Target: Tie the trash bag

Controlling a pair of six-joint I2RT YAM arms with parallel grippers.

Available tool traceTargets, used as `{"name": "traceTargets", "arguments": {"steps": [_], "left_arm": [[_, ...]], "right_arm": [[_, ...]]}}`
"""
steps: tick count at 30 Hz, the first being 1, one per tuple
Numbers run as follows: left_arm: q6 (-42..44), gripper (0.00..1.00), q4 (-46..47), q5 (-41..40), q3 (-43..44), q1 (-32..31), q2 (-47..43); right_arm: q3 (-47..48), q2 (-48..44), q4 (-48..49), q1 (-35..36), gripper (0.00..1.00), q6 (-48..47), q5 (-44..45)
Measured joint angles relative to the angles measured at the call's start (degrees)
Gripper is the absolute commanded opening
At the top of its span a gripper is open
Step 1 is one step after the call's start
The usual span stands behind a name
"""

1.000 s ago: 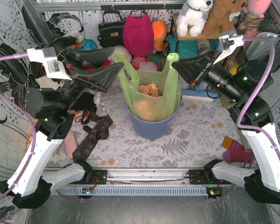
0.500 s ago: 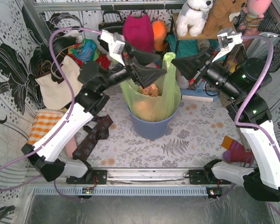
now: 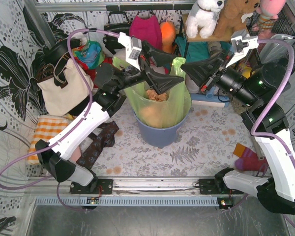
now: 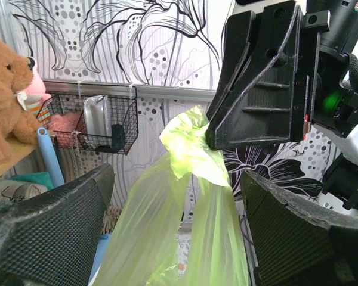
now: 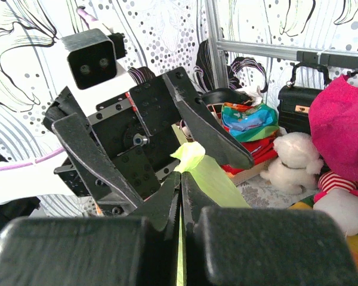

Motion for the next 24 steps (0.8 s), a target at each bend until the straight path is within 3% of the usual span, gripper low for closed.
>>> {"name": "traceTargets", "arguments": {"steps": [6, 13, 24], "left_arm": [[-2.0, 0.93, 4.2, 1.9, 0.2, 0.0, 2.6], [-6.9, 0.61, 8.4, 3.7, -0.5, -0.1, 4.1], [-11.8, 0.55, 12.4, 2.9, -13.4, -2.6, 2.8]], "right_arm": [[0.0, -0.2, 0.0, 0.0, 0.0, 0.0, -0.4], [0.0, -0.2, 0.0, 0.0, 0.0, 0.0, -0.3], [0.0, -0.2, 0.0, 0.0, 0.0, 0.0, 0.0]]}}
